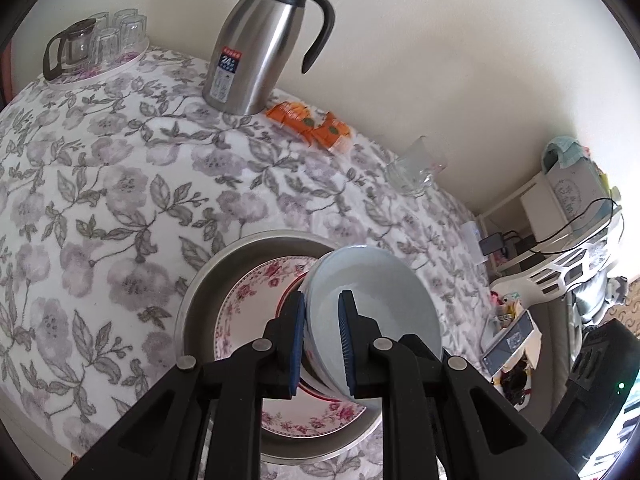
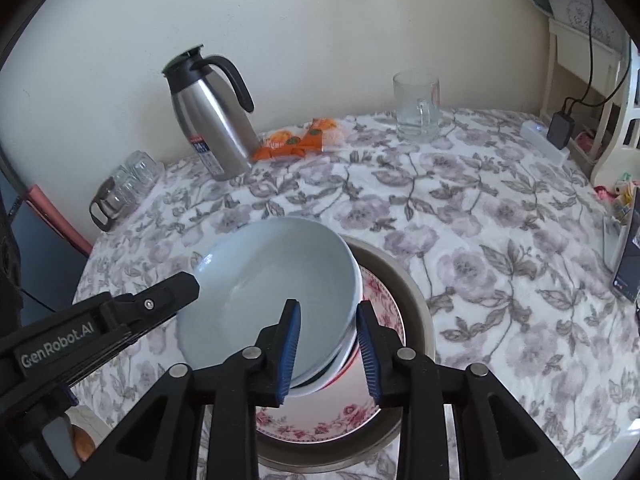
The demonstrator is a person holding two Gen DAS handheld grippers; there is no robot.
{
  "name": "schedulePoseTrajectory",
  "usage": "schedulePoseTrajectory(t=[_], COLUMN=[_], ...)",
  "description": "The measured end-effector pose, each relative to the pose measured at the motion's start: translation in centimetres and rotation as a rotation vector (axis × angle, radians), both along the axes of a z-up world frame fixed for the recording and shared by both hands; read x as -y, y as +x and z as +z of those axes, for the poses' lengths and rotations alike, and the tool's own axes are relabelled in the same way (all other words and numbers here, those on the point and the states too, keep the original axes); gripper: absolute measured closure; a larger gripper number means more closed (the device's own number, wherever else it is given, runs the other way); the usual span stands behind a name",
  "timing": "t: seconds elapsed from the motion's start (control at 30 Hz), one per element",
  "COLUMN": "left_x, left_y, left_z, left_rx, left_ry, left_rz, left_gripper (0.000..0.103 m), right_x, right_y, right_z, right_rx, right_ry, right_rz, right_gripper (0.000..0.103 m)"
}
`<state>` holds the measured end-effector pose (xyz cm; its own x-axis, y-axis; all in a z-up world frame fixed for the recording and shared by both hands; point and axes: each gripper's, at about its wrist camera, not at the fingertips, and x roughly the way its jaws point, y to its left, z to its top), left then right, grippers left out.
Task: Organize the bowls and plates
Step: 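Lower the round bowl into the square bowl in the basin with both grippers, then open both grippers to release the round bowl rim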
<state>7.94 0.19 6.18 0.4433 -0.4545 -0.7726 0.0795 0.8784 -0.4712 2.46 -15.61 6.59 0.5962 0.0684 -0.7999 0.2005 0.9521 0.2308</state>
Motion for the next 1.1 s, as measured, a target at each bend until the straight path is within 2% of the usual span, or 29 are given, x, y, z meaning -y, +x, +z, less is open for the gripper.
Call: schedulePoseTrajectory(t=[0.67, 0.73, 0.77, 0.87, 0.93, 0.97, 1.03, 1.1], left_x=[-0.2, -0.5, -0.6, -0.9, -1.1, -1.1, -1.2, -1.3], left_y=[-0.4, -0.4, -0.4, -0.3, -0.4, -0.4, -0.4, -0.3], left_z=[0.6, 0.7, 0.7, 0.7, 0.9, 1.0, 1.1, 1.0], left_rx=[0.018, 0.014, 0.01, 0.012, 0.021, 0.026, 0.032, 0.028], left_ry=[-0.009, -0.011, -0.009, 0.001, 0.02, 0.027, 0.058, 0.084], left_rz=[0.015, 0.03, 0.039, 0.054, 0.068, 0.071, 0.088, 0.105], left_gripper=[0.086, 0.085, 0.085, 0.078, 0.064, 0.06, 0.044, 0.037], right_x=[0.6, 0.7, 0.8, 0.8, 0.8, 0.8, 0.9, 1.0], right_y=[-0.4, -0.5, -0.5, -0.6, -0.5, -0.5, -0.5, -0.4], right_z=[0.4, 0.5, 0.5, 0.6, 0.5, 0.5, 0.4, 0.2], right_rx=[0.014, 0.018, 0.017, 0.016, 0.017, 0.017, 0.016, 0.009], right_ry=[0.009, 0.006, 0.004, -0.001, -0.005, -0.01, -0.021, -0.029], right_rz=[-0.011, -0.016, -0.017, -0.019, -0.021, -0.024, -0.029, -0.031], right_gripper=[0.07, 0.067, 0.062, 0.052, 0.044, 0.038, 0.034, 0.025])
